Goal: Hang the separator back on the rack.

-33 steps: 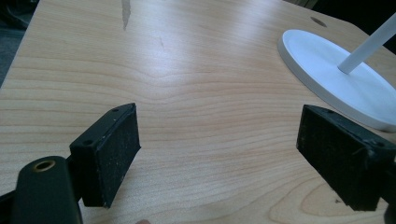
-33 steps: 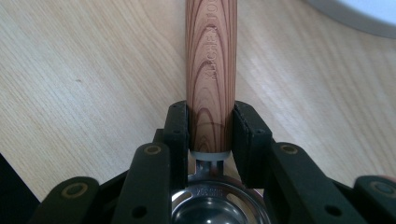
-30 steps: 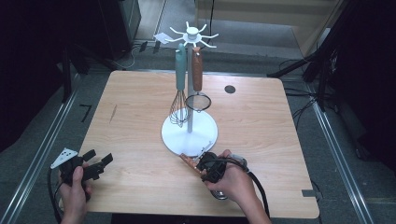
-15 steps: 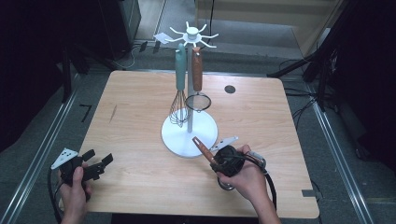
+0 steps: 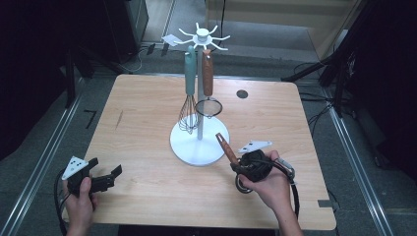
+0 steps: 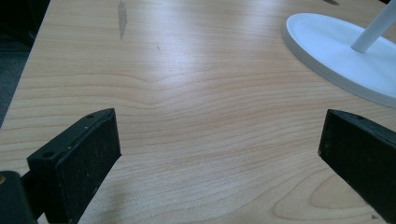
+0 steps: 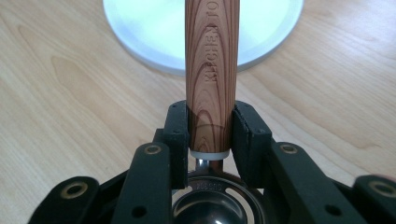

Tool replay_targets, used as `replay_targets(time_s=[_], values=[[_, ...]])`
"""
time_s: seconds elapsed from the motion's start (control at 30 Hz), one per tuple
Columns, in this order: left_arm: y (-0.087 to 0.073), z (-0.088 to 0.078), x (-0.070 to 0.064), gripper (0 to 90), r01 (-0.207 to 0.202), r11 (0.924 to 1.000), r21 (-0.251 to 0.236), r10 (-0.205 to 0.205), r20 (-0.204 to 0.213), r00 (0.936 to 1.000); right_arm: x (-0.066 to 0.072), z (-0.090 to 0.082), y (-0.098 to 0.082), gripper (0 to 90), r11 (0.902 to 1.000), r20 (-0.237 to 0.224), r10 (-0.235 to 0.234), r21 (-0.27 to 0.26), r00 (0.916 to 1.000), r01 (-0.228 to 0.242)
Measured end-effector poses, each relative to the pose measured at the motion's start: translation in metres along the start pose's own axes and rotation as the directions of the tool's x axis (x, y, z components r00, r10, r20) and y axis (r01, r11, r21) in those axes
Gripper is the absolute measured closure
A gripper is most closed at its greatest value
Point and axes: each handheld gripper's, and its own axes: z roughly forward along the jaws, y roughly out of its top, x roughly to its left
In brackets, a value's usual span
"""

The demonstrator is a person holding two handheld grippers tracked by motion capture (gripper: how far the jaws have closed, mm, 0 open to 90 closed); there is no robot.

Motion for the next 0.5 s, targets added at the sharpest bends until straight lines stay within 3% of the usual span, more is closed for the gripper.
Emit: replay_targets(time_s=[0.33, 0.5], values=[[-0.002, -0.002, -0.005, 0.0, -0.031, 0.9991, -0.03, 0.029, -0.042, 0.9987, -0.012, -0.005, -0.005, 71.0, 0.9919, 0.005, 0.047, -0.118, 0.9989, -0.046], [-0.001, -0.002, -0.006, 0.0, -0.04, 0.9988, -0.029, 0.039, -0.047, 0.9982, -0.018, -0.012, -0.007, 71.0, 0.9789, -0.006, 0.079, -0.189, 0.9969, -0.079]])
